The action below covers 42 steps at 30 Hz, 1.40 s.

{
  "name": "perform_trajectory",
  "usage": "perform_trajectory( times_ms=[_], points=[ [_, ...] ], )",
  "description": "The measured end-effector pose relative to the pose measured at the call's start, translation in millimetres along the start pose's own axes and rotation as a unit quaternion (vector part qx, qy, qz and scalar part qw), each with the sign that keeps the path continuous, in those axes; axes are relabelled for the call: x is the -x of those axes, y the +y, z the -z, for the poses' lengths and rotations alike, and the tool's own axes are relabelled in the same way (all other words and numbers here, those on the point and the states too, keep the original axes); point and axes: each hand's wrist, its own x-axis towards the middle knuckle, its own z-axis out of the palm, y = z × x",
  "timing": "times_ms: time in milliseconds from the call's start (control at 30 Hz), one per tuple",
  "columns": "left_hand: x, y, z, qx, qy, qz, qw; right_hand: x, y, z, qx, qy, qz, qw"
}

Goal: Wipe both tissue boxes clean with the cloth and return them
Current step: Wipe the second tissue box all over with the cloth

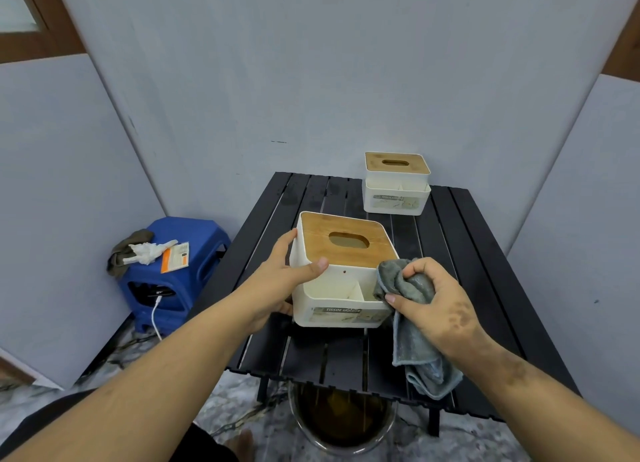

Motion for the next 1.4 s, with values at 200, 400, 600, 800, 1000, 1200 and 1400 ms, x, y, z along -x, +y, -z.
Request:
perform_trajectory(
  times_ms=[200,400,600,800,1000,1200,1400],
  points=[
    [-6,-2,-2,0.019,0.017,0.006,1.0,-6,-5,10,0.001,0.002,0.003,1.0],
    [-6,-2,-13,-0.012,-0.015,-0.014,1.0,-9,-22,22,0.083,0.08,0.122,0.986],
    [-3,0,-31,-0.038,-0.037,-0.022,0.998,-9,-18,5,0.235,-0.003,0.268,0.934],
    [-4,5,-38,-0.046,-0.021,-0.024,0.998,-32,-21,14,0.276,-0.001,0.253,0.927],
    [-5,3,-42,-0.051,-0.012,-0.034,0.998,-25,-35,-7,0.255,-0.035,0.34,0.904],
    [-2,4,-44,-0.071,-0.013,-0.048,0.996,-41,-40,-6,0.202,0.025,0.227,0.952],
    [3,4,-45,-0.091,-0.004,-0.061,0.994,-34,-55,-22,0.236,-0.051,0.317,0.917]
  ],
)
